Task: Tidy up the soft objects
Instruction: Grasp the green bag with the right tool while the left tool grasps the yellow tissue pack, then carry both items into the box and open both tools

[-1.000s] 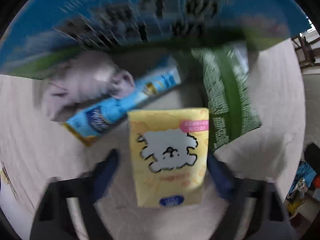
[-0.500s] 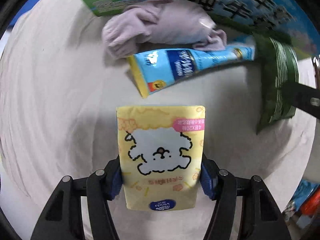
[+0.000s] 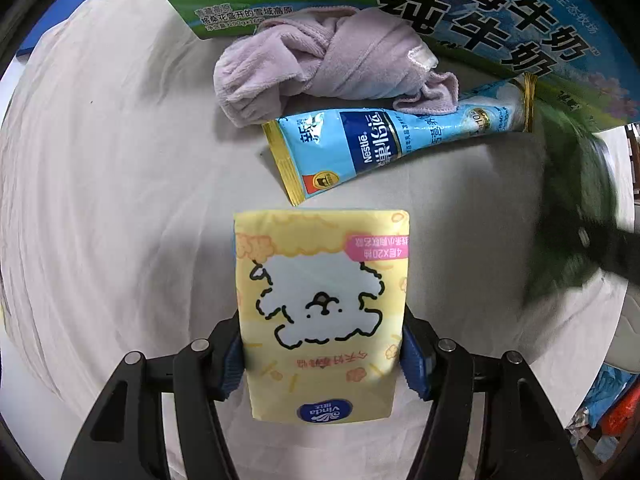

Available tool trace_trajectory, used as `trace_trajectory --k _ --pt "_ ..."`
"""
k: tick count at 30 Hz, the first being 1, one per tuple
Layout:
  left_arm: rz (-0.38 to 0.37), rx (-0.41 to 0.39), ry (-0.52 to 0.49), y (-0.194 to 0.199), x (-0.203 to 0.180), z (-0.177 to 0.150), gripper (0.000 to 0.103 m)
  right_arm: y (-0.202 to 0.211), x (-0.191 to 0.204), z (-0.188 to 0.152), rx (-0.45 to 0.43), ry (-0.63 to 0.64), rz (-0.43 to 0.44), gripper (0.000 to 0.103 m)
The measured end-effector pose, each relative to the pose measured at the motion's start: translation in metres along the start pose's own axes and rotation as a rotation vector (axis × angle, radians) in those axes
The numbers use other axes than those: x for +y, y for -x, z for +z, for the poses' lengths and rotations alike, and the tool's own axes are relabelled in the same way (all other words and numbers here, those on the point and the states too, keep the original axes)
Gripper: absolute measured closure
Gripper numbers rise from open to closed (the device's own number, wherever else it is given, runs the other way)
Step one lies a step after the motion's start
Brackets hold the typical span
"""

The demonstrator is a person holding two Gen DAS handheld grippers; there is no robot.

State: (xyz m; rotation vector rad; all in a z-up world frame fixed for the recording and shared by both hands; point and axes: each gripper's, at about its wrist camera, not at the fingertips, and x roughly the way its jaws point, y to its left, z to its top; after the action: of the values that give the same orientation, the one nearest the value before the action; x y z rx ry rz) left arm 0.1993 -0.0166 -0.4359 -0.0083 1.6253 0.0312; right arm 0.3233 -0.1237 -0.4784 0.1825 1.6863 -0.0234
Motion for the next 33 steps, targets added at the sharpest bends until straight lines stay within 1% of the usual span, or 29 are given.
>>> trace_trajectory --k 3,8,11,13,16,17,20,22,24,25,27,31,33 --pt "-0.02 0.015 -0.008 0.004 -0.002 -0.006 0.042 0.005 -0.012 -0.019 0.039 0.007 0.018 0.061" --pt "-0.021 0.042 -0.051 0.005 -0.015 -0.026 0.042 -0.003 -0.031 -0.053 0.144 0.014 0.017 0.061" --pt "-0.022 0.063 -0.066 -0.001 -0.022 -0.03 0.042 -0.014 -0.037 -0.061 0.173 0.016 -0.013 0.061" --pt "-0.018 0.065 -0.076 -0.002 -0.027 -0.031 0.042 -0.023 -0.034 -0.057 0.19 -0.005 -0.007 0.06" --pt "-0.021 0.064 -0.089 0.0 -0.033 -0.03 0.042 -0.03 -0.026 -0.05 0.194 0.004 -0.026 0.056" --pt "-0.021 0.062 -0.091 0.0 -0.034 -0.03 0.042 -0.033 -0.022 -0.053 0.196 0.009 -0.028 0.055" --pt "-0.023 0.066 -0.091 0.0 -0.037 -0.026 0.042 -0.036 -0.023 -0.052 0.204 0.015 -0.039 0.054" --pt "-0.025 0.067 -0.091 0.001 -0.038 -0.026 0.042 -0.043 -0.013 -0.056 0.208 0.015 -0.046 0.054" --pt "-0.03 0.058 -0.094 0.005 -0.039 -0.025 0.042 -0.045 -0.006 -0.057 0.199 0.013 -0.049 0.057" --pt "-0.031 0.054 -0.096 0.011 -0.038 -0.022 0.042 -0.046 -0.006 -0.057 0.193 0.014 -0.048 0.06" --pt "-0.038 0.04 -0.098 0.019 -0.033 -0.022 0.042 -0.045 -0.003 -0.058 0.18 0.016 -0.046 0.062" --pt "-0.059 0.012 -0.098 0.038 -0.025 -0.023 0.042 -0.028 0.001 -0.059 0.149 0.018 -0.028 0.064" --pt "-0.072 -0.018 -0.103 0.058 -0.023 -0.023 0.042 -0.015 0.004 -0.059 0.129 0.017 -0.011 0.064"
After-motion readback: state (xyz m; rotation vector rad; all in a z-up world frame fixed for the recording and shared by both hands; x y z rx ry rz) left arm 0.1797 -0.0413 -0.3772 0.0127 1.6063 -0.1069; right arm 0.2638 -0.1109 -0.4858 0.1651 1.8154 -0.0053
